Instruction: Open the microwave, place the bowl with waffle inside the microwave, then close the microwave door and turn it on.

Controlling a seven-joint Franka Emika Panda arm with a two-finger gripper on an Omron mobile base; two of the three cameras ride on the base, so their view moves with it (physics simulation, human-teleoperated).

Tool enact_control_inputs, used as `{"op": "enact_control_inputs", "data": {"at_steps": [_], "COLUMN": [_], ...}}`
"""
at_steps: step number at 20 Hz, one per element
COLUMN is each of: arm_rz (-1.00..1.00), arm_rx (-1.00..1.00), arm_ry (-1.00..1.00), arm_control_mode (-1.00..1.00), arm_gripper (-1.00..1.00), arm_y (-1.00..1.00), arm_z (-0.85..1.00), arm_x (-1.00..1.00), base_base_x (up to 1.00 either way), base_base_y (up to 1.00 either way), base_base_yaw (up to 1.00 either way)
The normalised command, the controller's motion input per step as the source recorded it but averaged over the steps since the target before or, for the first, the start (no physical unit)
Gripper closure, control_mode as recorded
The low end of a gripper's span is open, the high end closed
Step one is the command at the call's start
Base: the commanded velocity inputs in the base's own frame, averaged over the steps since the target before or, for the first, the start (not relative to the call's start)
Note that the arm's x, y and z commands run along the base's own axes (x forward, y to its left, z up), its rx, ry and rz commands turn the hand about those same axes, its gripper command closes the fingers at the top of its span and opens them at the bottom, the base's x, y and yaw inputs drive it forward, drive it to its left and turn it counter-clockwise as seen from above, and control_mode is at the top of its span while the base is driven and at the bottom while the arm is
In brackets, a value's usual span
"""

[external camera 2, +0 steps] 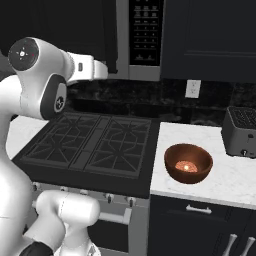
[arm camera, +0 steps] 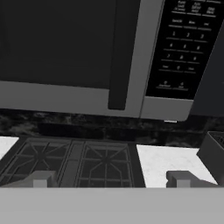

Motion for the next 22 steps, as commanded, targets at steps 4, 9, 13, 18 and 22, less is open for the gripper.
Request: {"op": "enact_control_inputs", "data": {"at_steps": [4,9,13,18,22], "arm_rz": [0.0,0.0,0.0,0.0,0.0], "arm_rx": [0.03,0.0,0.0,0.03,0.01], "arm_ry": [0.0,0.0,-0.03,0.0,0.0], "arm_control_mode": [-1.0,-1.0,-1.0,-1.0,-1.0], "arm_gripper": [-1.0,-1.0,-1.0,-1.0,-1.0], "arm_y": [-0.14,0.0,0.0,-0.01,0.0], "arm_z": [0.0,0.04,0.08,0.04,0.0], "arm_x": [0.24,0.27,0.43,0.52,0.44], "base_base_x": [0.0,0.0,0.0,0.0,0.0], "base_base_y": [0.0,0.0,0.0,0.0,0.0], "base_base_yaw": [0.0,0.0,0.0,0.0,0.0]}}
